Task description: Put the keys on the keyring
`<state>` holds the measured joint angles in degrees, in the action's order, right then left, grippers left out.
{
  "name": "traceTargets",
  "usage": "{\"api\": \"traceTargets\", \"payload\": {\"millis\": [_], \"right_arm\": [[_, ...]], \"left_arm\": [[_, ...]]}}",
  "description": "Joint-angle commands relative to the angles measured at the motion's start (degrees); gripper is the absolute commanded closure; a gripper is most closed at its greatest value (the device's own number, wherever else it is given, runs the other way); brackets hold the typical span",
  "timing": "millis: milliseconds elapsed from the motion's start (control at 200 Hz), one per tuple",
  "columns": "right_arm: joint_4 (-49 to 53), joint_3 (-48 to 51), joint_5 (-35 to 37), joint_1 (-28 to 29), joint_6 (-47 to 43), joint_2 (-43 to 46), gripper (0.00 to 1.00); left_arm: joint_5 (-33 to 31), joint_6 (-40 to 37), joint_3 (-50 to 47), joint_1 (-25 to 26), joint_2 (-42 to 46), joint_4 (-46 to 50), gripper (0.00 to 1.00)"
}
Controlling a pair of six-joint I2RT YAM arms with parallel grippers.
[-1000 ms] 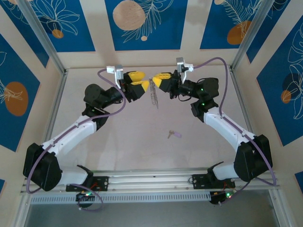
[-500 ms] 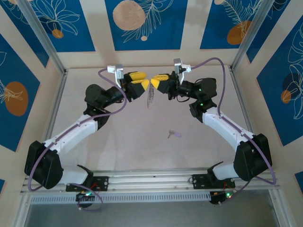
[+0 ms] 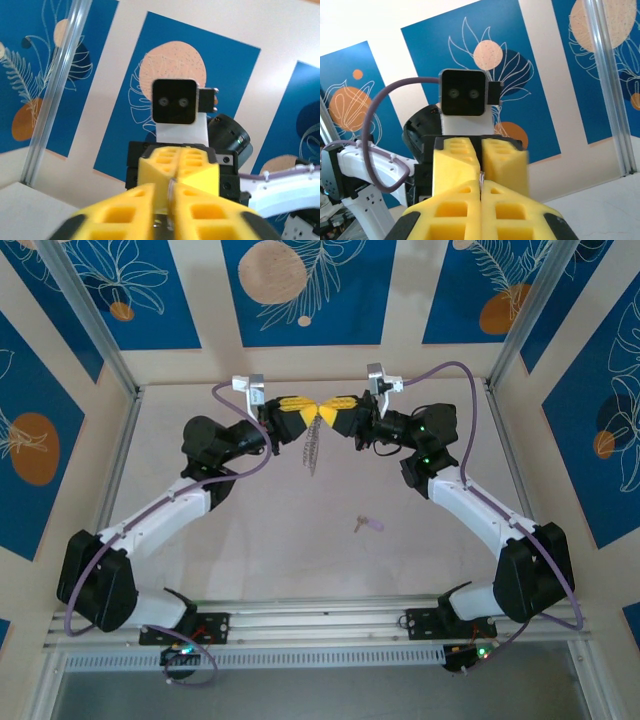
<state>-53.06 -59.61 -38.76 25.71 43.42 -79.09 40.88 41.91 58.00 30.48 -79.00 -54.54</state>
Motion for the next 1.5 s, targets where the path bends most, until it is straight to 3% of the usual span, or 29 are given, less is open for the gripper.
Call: {"api": "traceTargets", "payload": {"millis": [0,180,290,385,705,1045,1495], "right_arm": [[-0.68,-1.73,-1.16,0.45,-1.37,0.25,1.00],[0.02,-1.82,-1.14,0.08,-1.58,0.16,1.00],[0.65,-0.44,-0.67,-2.38,-0.84,1.86,0.64],[2.87,1.65,-0.18,-5.62,-0.94,5.09,0.54],[22.64,2.10,-4.37,-8.41,-11.55,12.98,0.52],[31.75,-0.40,-8.98,-8.11,-19.20,13.03,0.56],[31.19,-2.95,-10.32,-5.43,-20.13,8.49,0.61]], "left_arm": [[1.27,0.90,2.19,0.33,-0.92,-3.30,0.97],[2.60,1.30,2.65,0.37,-1.35,-3.45,1.00],[3.22,-0.23,2.80,0.31,-1.14,-2.14,1.00],[4.53,-3.26,3.67,0.28,-0.52,1.95,1.00],[13.47,-18.43,11.95,0.02,-0.52,24.40,1.00],[15.99,-37.69,20.24,0.06,-0.90,50.39,1.00],[17.70,-38.84,22.07,0.33,-1.90,53.40,1.00]]}}
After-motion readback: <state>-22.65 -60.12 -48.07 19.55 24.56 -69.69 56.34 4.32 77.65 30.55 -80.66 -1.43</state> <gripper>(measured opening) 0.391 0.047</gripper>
